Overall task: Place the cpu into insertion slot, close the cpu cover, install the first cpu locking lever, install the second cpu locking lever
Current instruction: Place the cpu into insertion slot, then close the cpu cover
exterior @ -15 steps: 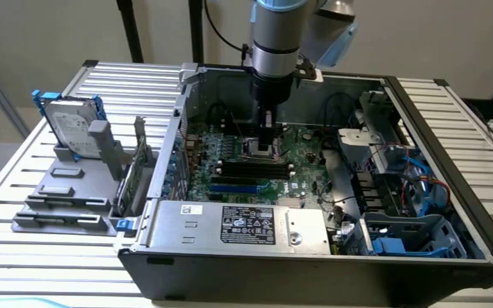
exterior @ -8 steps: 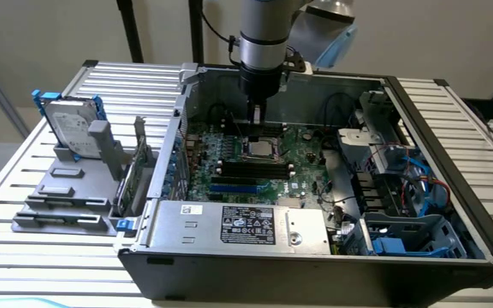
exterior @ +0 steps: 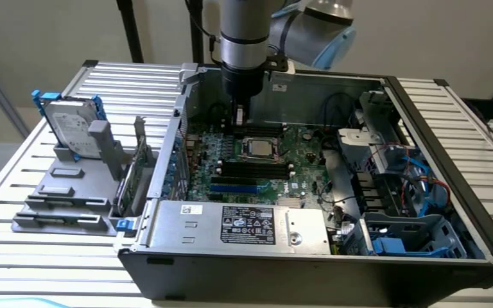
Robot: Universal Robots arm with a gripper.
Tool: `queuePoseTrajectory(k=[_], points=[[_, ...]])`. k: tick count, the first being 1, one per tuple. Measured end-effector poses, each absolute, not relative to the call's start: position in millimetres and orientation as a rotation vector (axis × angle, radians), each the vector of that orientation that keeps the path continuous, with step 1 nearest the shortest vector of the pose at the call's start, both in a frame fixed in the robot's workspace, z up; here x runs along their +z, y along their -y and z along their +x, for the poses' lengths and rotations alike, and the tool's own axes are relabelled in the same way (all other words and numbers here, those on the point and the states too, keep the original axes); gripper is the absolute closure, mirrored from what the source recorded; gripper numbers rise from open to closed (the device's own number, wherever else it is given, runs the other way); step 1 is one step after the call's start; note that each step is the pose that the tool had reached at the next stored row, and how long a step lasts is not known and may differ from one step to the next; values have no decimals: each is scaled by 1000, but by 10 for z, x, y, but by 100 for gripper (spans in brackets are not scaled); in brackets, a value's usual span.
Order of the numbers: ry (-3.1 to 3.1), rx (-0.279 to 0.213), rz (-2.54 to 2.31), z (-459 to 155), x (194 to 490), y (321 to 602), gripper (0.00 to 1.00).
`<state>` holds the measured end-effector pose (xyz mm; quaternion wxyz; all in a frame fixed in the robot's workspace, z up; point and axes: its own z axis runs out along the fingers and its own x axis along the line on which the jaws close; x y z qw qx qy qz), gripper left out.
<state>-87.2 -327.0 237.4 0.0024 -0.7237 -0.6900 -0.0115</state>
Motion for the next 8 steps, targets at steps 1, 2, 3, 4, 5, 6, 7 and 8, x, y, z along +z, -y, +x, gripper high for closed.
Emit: queuePoseTrajectory(k=[1,2,3,4,5,6,7,8], points=[[2164,-36,-2270,-875,2374,3270,89],[2164,-36,-2270,-875,2374,3270,89],[2164,-37,-2270,-875,2374,3270,89],[2164,-36,-2270,-875,2375,3271,89],[2164,-36,-2270,-876,2375,3271,89],[2164,-36,-2270,-875,2375,3271,89],[2164,-37,-2270,-875,2375,3271,89],[2164,-36,-2270,-875,2375,3271,89]])
